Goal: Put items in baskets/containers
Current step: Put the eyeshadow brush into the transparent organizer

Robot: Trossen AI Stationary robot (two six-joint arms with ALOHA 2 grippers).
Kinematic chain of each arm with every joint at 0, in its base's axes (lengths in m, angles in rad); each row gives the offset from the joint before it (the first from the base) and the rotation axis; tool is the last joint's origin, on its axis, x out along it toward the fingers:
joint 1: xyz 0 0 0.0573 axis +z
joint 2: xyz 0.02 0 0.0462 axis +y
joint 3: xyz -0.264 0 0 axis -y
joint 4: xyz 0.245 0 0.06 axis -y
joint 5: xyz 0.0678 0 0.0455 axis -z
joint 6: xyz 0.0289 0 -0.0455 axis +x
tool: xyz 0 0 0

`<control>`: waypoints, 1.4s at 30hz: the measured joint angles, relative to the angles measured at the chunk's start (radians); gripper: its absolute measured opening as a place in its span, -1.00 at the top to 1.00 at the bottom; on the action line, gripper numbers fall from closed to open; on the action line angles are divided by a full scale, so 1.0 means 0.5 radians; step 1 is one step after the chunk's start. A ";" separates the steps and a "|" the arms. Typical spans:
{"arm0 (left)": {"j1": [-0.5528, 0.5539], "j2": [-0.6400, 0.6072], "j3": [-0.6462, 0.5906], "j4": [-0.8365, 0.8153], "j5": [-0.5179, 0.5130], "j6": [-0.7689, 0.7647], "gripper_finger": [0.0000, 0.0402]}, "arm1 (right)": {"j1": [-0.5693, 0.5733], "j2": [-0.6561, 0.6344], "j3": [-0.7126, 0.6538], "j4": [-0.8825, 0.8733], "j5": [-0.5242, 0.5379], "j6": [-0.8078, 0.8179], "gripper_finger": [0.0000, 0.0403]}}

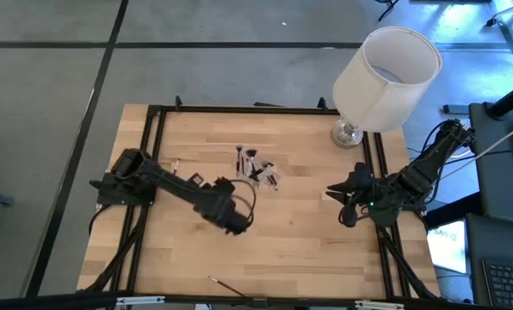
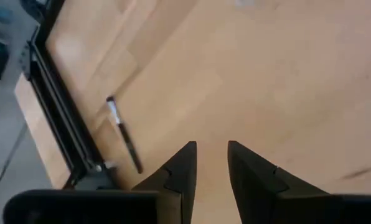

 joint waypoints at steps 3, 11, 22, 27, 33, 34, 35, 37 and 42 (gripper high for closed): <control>-0.068 -0.036 -0.103 0.037 0.048 -0.080 0.61 | 0.000 0.006 0.000 0.068 0.001 -0.010 0.61; 0.120 -0.078 -0.487 0.017 0.167 -0.111 0.66 | 0.000 0.018 0.000 0.233 0.002 -0.154 0.61; 0.870 -0.506 -1.261 0.455 0.210 0.229 0.66 | 0.000 0.023 0.000 0.208 -0.055 -0.220 0.61; 1.262 -0.756 -1.510 0.606 0.181 0.372 0.66 | 0.000 0.027 -0.001 0.155 -0.058 -0.219 0.61; 1.519 -0.835 -1.722 0.994 0.230 0.767 0.66 | 0.000 0.027 -0.001 0.147 -0.056 -0.208 0.61; 1.561 -0.833 -1.742 1.022 0.234 0.798 0.66 | 0.000 0.027 -0.001 0.147 -0.056 -0.208 0.61; 1.604 -0.827 -1.759 1.035 0.234 0.822 0.66 | 0.000 0.027 -0.001 0.147 -0.055 -0.206 0.61; 1.689 -0.826 -1.785 1.022 0.235 0.872 0.66 | 0.000 0.027 -0.001 0.147 -0.053 -0.204 0.61; 1.829 -0.826 -1.819 1.021 0.236 0.929 0.63 | 0.000 0.027 -0.001 0.124 0.024 -0.218 0.61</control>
